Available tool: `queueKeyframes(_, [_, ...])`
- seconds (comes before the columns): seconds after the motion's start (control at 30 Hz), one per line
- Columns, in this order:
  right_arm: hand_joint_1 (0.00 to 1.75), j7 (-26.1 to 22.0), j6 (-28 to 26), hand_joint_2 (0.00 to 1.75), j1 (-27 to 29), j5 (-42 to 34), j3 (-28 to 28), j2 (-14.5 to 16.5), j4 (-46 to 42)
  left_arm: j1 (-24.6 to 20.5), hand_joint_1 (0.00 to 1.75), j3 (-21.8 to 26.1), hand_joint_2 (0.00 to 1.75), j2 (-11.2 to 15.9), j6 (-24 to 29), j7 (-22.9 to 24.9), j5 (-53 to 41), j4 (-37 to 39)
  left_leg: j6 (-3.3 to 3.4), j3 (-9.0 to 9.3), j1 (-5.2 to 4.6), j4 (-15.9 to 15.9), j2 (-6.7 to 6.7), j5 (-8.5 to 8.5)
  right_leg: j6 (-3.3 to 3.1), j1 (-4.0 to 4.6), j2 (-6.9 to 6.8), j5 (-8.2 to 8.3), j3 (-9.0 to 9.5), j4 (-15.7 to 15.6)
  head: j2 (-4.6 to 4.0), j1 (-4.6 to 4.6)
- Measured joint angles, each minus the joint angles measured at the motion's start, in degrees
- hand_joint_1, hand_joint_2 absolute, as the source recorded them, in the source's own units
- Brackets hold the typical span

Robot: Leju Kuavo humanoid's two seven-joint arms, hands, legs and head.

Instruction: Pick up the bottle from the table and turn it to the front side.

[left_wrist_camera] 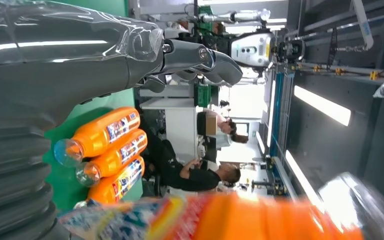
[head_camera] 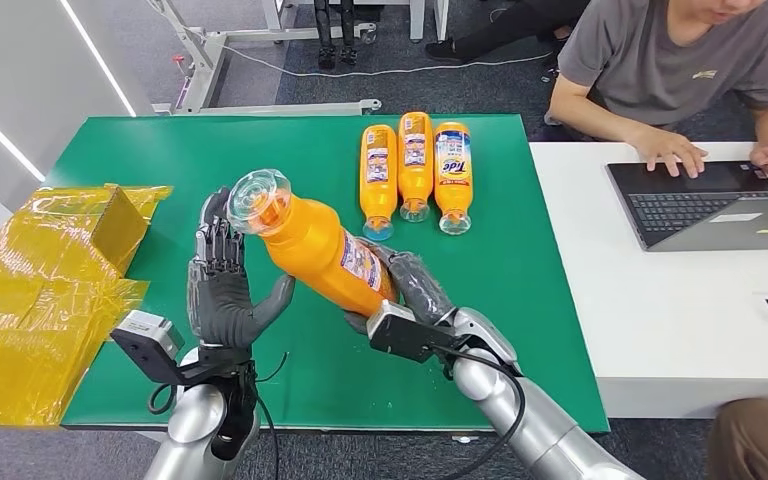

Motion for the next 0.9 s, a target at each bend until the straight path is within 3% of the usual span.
queueKeyframes(0.5, [1.75, 4.7, -3.6, 1.75, 0.8, 3.9, 0.2, 0.0, 1.9, -0.3, 0.0, -1.5, 1.75, -0.4, -0.2, 0.6, -0.1, -0.5, 0.0, 0.0, 0.0, 0.0, -0.01, -0.01, 0.0, 0.0, 0.0, 0.0, -0.01, 0.0, 0.0, -0.01])
queueKeyframes(0.9, [1.75, 5.4, -2.7, 1.75, 2.0, 5.3, 1.0, 0.0, 1.9, -0.4, 0.0, -2.7, 1.75, -0.4, -0.4, 0.7, 0.6, -0.5, 0.0, -0.01, 0.0, 0.0, 0.0, -0.01, 0.0, 0.0, 0.0, 0.0, -0.01, 0.0, 0.0, 0.0])
